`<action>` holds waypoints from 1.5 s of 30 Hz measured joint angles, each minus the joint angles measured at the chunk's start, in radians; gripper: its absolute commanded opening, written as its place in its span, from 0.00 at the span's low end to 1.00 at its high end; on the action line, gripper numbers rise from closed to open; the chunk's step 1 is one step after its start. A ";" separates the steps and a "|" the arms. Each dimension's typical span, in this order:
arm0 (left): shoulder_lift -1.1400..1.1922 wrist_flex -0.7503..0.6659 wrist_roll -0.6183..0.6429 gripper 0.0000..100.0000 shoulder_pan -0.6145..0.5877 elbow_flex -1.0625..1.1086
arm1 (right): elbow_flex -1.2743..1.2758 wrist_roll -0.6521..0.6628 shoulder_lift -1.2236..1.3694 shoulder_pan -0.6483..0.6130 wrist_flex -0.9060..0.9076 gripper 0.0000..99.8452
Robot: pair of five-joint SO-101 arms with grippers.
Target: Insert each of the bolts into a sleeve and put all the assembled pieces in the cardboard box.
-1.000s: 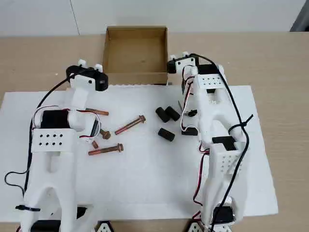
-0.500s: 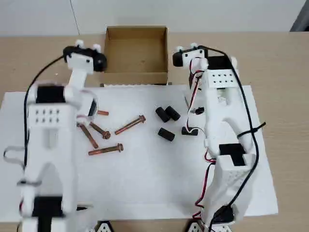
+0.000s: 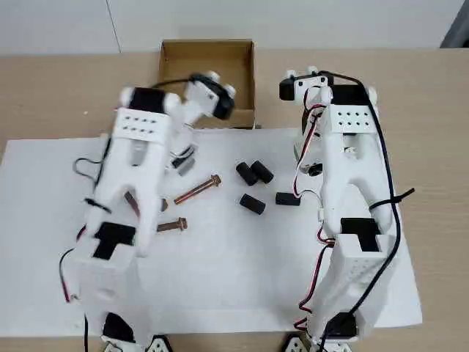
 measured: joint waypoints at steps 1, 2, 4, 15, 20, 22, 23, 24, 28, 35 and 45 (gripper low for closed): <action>0.021 0.000 -0.009 0.11 0.011 -0.005 | 0.000 0.000 0.000 0.002 0.000 0.00; 0.041 0.000 -0.017 0.11 0.020 -0.014 | 0.000 0.000 0.000 0.003 0.000 0.00; 0.080 0.000 -0.026 0.12 0.037 -0.034 | 0.000 0.000 0.000 0.005 0.002 0.00; 0.276 0.000 -0.038 0.15 0.095 -0.249 | 0.084 0.000 0.000 0.002 0.008 0.00; 0.354 0.003 -0.038 0.15 0.097 -0.299 | 0.092 0.000 0.000 0.003 0.008 0.00; 0.377 0.002 -0.040 0.15 0.100 -0.308 | 0.092 0.000 0.000 0.003 0.008 0.00; 0.384 0.002 -0.040 0.15 0.100 -0.310 | 0.092 0.000 0.000 0.003 0.008 0.00; 0.390 0.002 -0.034 0.15 0.100 -0.310 | 0.092 0.000 0.000 0.003 0.008 0.00; 0.422 0.005 -0.038 0.14 0.100 -0.331 | 0.092 0.000 0.000 0.003 0.008 0.00; 0.436 0.014 -0.037 0.02 0.110 -0.334 | 0.092 0.000 0.000 0.003 0.008 0.00; 0.439 0.021 -0.032 0.00 0.112 -0.333 | 0.092 0.000 0.000 0.003 0.008 0.00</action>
